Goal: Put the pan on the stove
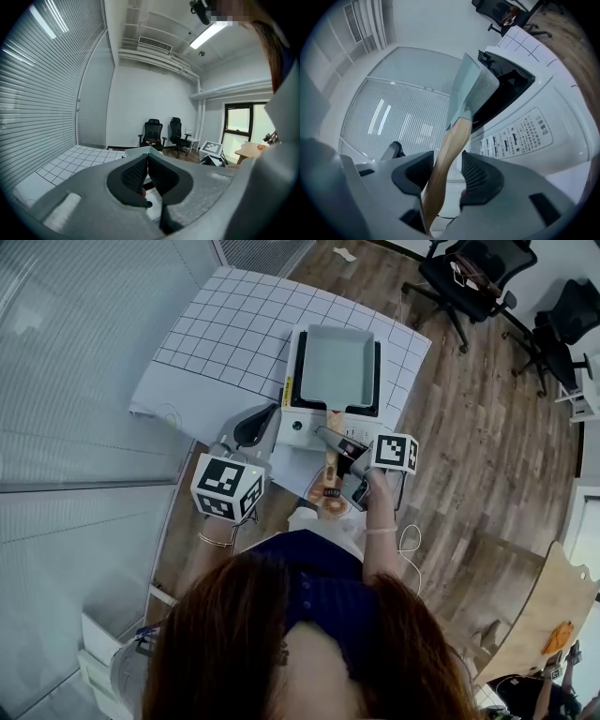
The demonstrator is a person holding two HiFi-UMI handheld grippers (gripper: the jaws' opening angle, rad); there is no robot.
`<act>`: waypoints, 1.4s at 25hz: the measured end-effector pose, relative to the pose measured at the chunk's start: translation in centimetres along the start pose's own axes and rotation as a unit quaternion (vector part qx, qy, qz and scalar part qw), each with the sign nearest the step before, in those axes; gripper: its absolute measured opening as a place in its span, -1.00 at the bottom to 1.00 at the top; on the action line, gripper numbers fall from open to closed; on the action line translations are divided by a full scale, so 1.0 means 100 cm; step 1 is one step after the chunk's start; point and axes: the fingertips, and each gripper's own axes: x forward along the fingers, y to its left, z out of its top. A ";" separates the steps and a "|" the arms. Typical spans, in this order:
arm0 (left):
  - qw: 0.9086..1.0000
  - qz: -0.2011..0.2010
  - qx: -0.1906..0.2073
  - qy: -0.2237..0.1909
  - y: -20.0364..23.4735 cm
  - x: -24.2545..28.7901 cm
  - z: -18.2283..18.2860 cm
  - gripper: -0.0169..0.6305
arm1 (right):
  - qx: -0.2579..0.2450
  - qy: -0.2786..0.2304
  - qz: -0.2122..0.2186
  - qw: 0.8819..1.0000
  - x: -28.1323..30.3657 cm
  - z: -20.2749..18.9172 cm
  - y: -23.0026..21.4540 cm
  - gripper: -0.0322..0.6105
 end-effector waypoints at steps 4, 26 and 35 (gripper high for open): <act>1.000 -0.001 0.002 -0.004 -0.004 -0.004 0.002 -0.91 | -0.001 -0.015 -0.004 1.000 -0.008 0.001 0.001 -0.30; 1.000 -0.018 0.015 -0.020 -0.033 -0.032 0.010 -0.91 | -0.004 -0.076 -0.019 0.997 -0.050 -0.010 0.009 -0.34; 0.999 -0.026 0.018 -0.028 -0.045 -0.047 0.010 -0.91 | -0.039 -0.099 -0.033 0.994 -0.067 -0.020 0.025 -0.38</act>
